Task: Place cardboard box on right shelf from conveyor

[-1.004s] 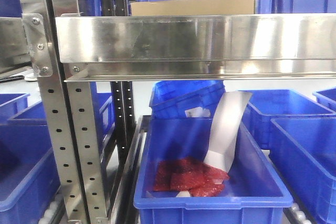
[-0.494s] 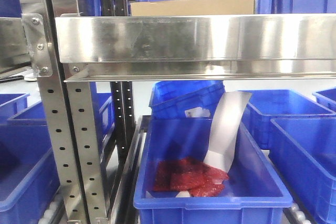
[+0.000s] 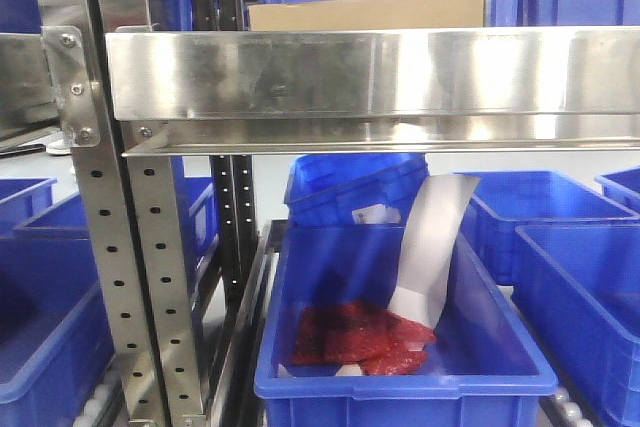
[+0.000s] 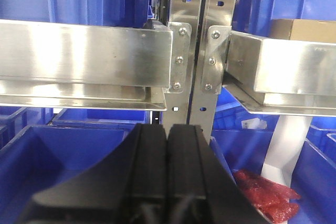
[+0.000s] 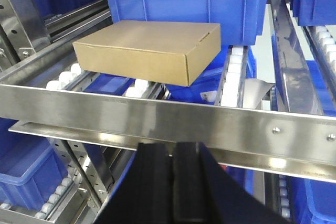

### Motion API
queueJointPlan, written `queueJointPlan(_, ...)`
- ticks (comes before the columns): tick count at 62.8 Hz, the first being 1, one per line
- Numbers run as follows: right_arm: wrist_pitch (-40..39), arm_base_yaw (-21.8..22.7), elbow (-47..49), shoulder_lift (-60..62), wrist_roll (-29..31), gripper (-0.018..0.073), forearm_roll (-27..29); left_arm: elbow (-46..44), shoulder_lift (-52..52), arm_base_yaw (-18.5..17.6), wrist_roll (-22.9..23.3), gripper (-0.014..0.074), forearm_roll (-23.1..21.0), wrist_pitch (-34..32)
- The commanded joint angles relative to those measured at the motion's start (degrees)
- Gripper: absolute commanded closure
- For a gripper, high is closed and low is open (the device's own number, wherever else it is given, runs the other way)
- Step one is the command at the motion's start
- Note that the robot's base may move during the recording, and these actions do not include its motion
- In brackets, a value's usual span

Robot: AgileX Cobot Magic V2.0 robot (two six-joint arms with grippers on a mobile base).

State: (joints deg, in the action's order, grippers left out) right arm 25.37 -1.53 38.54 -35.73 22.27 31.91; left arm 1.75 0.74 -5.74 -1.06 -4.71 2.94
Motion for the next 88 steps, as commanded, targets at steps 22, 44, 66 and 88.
queueJointPlan(22, -6.51, 0.38, 1.36, 0.12, 0.07, 0.0492, 1.31, -0.19, 0.59, 0.05, 0.40, 0.0715, -0.50, -5.19)
queueJointPlan(44, -21.12, 0.49, -12.30, 12.47, -13.82, 0.0492, -24.06, -0.19, 0.59, 0.05, 0.40, 0.0715, -0.50, -5.19)
queueJointPlan(66, -27.93, 5.42, -34.61, 32.26, -13.77, 0.0492, -24.20, -0.19, 0.59, 0.05, 0.40, 0.0715, -0.50, -5.19)
queueJointPlan(88, -24.71, 5.43, -39.92, 36.92, -13.77, 0.0492, -23.67, -0.19, 0.59, 0.05, 0.40, 0.0715, -0.50, -5.19)
